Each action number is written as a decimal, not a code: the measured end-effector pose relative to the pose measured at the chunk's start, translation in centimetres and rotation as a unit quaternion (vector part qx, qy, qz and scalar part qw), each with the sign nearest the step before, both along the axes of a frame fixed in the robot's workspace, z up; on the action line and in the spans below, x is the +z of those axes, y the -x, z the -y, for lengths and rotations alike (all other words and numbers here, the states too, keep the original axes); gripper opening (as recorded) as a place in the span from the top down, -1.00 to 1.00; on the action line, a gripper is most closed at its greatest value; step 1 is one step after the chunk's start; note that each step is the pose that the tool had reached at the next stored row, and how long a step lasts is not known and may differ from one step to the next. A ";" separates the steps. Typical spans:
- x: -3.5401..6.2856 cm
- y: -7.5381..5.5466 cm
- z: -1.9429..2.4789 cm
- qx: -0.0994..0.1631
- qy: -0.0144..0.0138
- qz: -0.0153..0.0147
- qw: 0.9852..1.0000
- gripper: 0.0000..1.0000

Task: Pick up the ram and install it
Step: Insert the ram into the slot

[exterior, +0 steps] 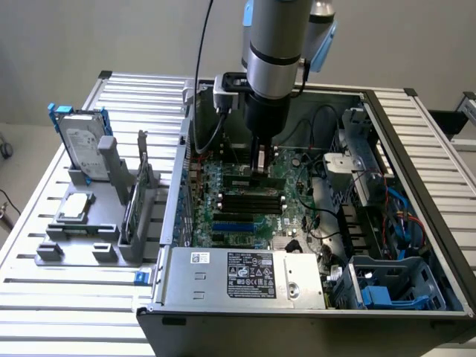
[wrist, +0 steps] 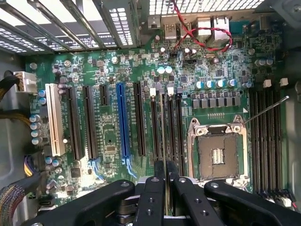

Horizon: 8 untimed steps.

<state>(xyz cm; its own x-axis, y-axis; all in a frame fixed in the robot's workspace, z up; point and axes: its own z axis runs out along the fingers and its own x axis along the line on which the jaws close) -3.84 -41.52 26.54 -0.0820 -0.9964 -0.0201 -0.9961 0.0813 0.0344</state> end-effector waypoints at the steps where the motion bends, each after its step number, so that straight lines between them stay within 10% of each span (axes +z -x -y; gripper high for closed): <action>1: -0.18 0.0 0.00 0.000 0.000 0.000 1.000 0.73; 8: -1.46 0.0 0.00 0.000 0.000 0.000 1.000 0.73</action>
